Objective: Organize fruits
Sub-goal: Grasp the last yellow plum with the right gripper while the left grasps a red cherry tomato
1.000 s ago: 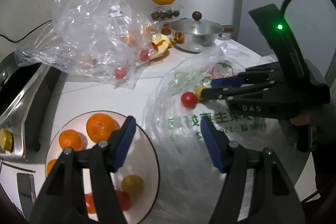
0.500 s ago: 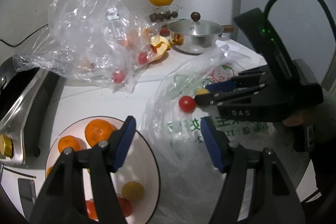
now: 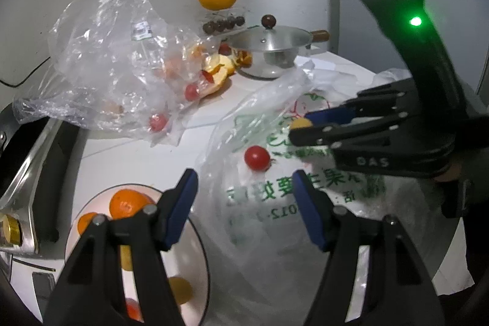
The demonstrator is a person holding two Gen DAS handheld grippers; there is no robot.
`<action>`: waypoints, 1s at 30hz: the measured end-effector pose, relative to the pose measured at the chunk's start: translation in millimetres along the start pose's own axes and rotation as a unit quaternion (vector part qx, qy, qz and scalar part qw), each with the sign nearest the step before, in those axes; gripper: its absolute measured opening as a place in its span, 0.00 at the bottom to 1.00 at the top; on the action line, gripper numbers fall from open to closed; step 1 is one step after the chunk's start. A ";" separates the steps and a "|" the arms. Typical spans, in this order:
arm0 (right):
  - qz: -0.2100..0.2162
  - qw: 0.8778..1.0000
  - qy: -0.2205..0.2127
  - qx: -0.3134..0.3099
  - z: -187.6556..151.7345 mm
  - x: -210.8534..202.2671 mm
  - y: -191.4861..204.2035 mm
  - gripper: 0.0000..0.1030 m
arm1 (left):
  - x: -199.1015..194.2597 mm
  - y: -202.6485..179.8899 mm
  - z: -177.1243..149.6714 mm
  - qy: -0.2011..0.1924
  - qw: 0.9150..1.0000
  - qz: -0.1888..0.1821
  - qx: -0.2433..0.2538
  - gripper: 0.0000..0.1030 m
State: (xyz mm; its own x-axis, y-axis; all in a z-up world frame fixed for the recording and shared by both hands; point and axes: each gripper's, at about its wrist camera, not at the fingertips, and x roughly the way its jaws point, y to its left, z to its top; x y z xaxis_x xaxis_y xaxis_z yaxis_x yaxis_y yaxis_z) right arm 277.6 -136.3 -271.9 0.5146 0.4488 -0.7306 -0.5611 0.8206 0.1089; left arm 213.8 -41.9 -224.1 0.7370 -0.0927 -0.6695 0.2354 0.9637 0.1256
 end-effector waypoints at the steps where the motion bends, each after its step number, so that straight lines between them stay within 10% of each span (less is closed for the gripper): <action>1: -0.002 1.000 -0.001 0.001 -0.8 -2.3 -1.9 0.27 | 1.7 -1.6 1.3 0.001 1.000 0.001 0.002 0.63; 30: 0.011 0.998 -0.035 0.043 -16.1 -15.3 -49.1 0.27 | 74.7 -8.2 18.5 0.066 0.997 -0.014 -0.025 0.48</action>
State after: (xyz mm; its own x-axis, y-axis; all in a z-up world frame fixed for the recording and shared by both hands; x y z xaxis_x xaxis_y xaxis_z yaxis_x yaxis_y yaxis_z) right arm 286.8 -189.2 -277.0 0.5495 0.4880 -0.6782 -0.5158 0.8367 0.1841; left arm 278.6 -61.4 -261.6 0.6396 -0.0893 -0.7635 0.2200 0.9729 0.0705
